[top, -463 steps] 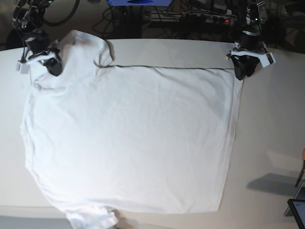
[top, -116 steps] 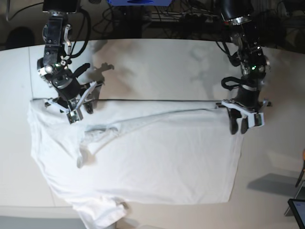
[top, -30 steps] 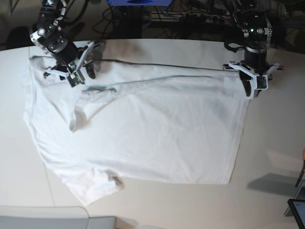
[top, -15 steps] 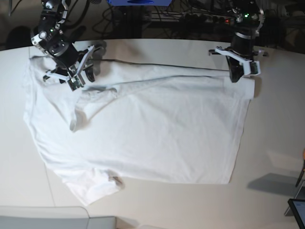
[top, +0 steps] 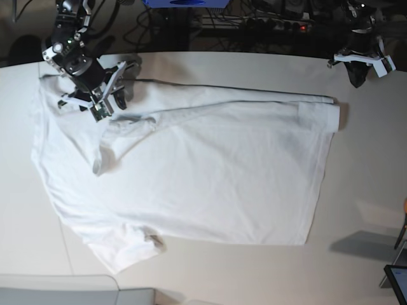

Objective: Fold the T-shirt properly

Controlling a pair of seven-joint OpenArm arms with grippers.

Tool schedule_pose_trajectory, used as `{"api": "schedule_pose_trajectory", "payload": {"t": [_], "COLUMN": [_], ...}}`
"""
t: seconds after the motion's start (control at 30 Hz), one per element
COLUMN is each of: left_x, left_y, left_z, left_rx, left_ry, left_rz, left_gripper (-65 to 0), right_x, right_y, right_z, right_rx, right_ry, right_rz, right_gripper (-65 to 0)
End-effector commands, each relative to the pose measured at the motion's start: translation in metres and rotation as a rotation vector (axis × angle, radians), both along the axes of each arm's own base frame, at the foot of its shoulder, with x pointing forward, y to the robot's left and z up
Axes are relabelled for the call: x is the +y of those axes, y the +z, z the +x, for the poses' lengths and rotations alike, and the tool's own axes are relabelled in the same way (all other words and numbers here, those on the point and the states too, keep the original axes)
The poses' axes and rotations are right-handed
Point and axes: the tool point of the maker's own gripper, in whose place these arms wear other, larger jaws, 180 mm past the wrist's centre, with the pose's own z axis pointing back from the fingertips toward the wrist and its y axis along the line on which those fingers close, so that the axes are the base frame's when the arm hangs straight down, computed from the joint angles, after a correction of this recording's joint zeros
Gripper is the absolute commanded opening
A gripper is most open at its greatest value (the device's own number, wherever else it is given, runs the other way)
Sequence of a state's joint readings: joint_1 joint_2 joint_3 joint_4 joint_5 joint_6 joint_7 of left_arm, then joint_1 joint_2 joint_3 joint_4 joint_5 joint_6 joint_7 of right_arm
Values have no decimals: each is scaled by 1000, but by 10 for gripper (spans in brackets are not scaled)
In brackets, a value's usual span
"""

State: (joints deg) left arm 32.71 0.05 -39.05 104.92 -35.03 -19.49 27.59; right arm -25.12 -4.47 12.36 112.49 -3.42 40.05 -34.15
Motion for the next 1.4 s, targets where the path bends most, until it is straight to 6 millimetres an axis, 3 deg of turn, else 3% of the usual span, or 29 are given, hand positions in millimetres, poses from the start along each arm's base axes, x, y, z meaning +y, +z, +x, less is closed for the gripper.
{"api": "schedule_pose_trajectory", "payload": {"t": [0.0, 0.07, 0.13, 0.47, 0.63, 0.8, 1.37], "left_x": [4, 4, 4, 6, -17, -26, -22], "left_y": [11, 10, 13, 6, -2, -2, -6], "left_z": [6, 11, 15, 35, 52, 62, 59], "left_rx": [-41, -52, -66, -107, -104, -120, -107], "left_ry": [-6, -3, -4, 19, -52, -70, -61], "left_rz": [19, 12, 13, -27, -62, -78, -79], "left_gripper": [-514, -440, -415, -411, -411, -411, -415], "right_x": [1, 1, 1, 1, 1, 1, 1], "right_y": [9, 8, 7, 7, 7, 6, 5], "right_z": [5, 3, 2, 1, 1, 1, 1], "right_rx": [-40, -34, -31, -29, -29, -26, -25], "right_ry": [1, 1, 1, 1, 1, 1, 1], "right_rz": [15, 15, 15, 15, 15, 16, 16], "right_gripper": [-453, -453, -453, -453, -453, -453, -453]}}
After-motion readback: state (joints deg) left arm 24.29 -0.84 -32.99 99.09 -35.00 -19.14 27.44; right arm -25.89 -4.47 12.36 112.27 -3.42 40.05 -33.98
